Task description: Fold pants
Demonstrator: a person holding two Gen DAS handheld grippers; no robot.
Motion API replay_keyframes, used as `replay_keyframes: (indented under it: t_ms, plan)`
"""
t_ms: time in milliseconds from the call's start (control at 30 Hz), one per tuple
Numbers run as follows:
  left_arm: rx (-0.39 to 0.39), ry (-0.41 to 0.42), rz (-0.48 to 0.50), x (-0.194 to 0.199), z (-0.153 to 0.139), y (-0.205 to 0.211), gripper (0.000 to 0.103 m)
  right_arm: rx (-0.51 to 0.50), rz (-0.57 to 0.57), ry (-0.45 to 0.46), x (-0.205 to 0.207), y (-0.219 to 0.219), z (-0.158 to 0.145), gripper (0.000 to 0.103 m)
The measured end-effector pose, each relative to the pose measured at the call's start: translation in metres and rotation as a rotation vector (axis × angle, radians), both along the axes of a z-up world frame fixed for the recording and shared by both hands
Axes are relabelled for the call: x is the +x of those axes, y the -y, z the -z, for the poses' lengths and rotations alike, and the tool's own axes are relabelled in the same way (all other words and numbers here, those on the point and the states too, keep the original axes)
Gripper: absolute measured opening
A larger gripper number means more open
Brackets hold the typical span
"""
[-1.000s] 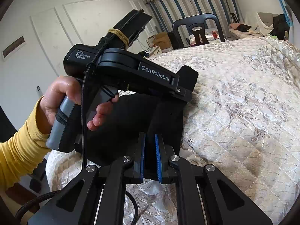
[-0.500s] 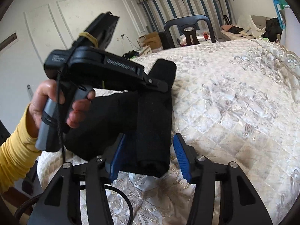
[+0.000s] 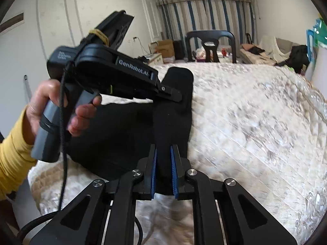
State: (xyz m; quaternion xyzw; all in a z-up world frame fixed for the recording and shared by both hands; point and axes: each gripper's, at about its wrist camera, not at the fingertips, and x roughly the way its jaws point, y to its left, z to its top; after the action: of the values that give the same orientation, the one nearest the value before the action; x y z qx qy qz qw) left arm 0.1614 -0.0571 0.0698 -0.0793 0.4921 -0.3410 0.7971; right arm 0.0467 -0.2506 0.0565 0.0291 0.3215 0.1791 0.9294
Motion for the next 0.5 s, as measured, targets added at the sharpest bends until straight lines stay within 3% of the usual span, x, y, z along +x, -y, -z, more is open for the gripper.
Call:
replay_keyframes:
  t_ms: [500]
  plan:
    - [-0.097,0.079,-0.115,-0.02,-0.029,-0.096,0.017,0.01,-0.201,0.071,0.006,-0.072,-0.029,0.011]
